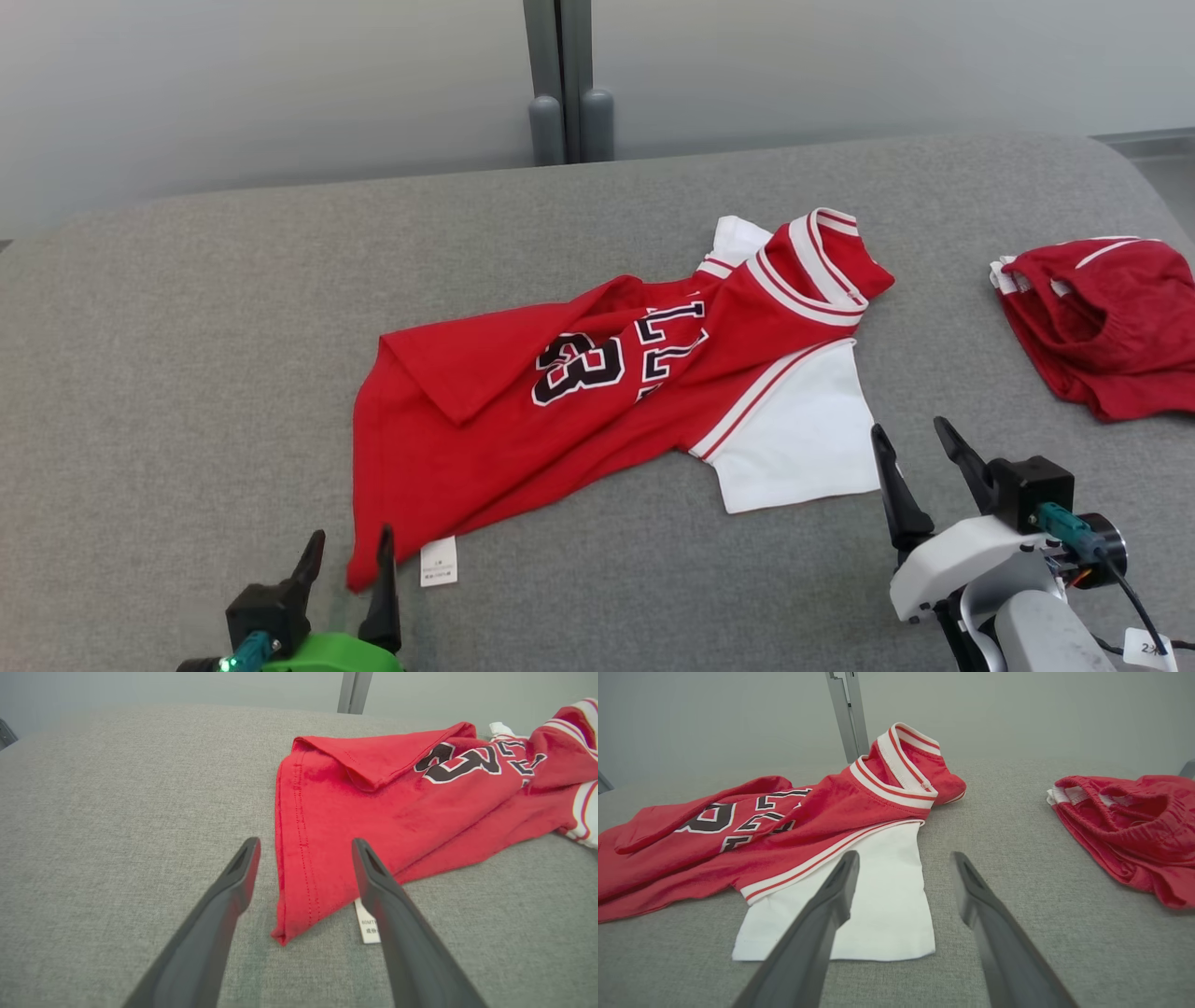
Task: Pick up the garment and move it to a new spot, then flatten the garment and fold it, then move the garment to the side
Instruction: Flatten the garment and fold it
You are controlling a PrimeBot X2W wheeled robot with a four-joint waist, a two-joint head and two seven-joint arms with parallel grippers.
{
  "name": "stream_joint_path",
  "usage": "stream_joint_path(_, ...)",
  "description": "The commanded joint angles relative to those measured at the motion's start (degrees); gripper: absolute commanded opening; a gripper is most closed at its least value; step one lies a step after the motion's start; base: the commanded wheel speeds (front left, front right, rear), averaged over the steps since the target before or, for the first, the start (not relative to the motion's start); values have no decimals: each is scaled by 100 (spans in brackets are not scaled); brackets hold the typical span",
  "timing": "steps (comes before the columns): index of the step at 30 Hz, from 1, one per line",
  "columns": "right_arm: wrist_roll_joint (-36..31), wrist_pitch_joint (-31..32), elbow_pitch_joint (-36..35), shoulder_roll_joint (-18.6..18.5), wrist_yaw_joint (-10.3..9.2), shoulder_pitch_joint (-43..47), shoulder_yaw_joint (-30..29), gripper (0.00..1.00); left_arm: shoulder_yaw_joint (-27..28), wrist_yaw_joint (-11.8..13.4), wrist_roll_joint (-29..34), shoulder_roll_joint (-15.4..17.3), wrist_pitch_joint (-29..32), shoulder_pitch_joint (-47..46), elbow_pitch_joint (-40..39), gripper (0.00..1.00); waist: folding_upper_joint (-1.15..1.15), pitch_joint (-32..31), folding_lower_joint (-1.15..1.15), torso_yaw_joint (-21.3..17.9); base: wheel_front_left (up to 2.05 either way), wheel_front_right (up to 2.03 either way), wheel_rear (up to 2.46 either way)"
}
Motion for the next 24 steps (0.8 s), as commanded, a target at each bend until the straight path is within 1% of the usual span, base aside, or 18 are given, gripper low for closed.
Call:
stream_joint_path(1,22,-26,12,-20,-9,-4,6,100,-32,-34,-33,13,0,93,38,100,0,48,0,4,0,0,0)
stream_joint_path(8,-81,-26,85,-21,-9,-138,39,100,-130,-31,236,13,0,37,341,100,0,249,0,-7,0,0,0)
stream_joint_path(15,-170,-26,291,-20,-9,-295,8,100,-23,-35,348,13,0,-151,488,100,0,463,0,0,0,0,0)
stream_joint_path(24,-321,-26,909,-19,-9,-568,-109,100,-24,-36,268,12,0,-355,354,100,0,715,0,48,0,0,0)
